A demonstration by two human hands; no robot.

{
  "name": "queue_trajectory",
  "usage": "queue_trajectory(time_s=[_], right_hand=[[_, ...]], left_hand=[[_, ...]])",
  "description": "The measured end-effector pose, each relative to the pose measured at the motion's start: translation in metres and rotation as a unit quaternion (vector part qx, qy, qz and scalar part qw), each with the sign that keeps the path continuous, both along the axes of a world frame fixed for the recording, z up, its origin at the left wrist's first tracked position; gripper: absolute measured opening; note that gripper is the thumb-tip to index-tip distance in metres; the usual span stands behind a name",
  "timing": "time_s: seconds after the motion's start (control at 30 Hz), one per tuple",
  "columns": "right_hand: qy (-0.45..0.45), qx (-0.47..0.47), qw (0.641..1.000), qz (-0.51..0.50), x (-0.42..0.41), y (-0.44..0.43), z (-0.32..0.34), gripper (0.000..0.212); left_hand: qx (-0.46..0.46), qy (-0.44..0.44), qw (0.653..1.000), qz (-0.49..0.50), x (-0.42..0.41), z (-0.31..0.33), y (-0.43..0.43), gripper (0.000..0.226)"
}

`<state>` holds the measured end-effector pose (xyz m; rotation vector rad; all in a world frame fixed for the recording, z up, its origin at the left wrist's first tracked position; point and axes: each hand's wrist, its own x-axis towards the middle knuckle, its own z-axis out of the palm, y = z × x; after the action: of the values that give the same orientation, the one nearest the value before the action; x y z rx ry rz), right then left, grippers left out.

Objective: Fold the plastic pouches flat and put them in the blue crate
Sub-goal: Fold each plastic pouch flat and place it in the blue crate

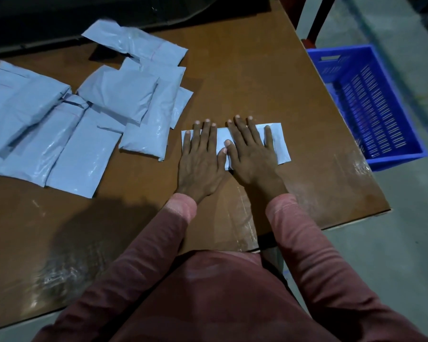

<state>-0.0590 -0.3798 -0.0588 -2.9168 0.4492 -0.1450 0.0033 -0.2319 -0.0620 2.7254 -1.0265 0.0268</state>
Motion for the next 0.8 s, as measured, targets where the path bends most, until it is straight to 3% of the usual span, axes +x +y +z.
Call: queue_trajectory(time_s=[0.1,0.23,0.43,0.6,0.8], right_hand=[[0.008,0.006,1.0,0.012,-0.001,-0.002,0.002,0.058],[-0.019,0.112,0.992,0.051,-0.003,-0.013,0.014,0.057],[-0.03,0.1,0.992,0.063,-0.001,-0.028,0.057,0.058],[0.01,0.075,0.995,0.067,-0.003,-0.036,0.078,0.068],[0.032,0.114,0.992,0.033,-0.009,-0.05,0.103,0.046]], left_hand=[[-0.016,0.033,0.999,-0.011,0.003,0.003,0.002,0.066],[-0.046,0.105,0.992,-0.055,0.029,0.024,0.01,0.068],[0.007,0.167,0.983,-0.079,0.065,0.046,0.002,0.079],[-0.055,0.231,0.966,-0.1,0.065,0.067,-0.004,0.048],[-0.063,0.254,0.955,-0.138,0.063,0.104,-0.021,0.041]])
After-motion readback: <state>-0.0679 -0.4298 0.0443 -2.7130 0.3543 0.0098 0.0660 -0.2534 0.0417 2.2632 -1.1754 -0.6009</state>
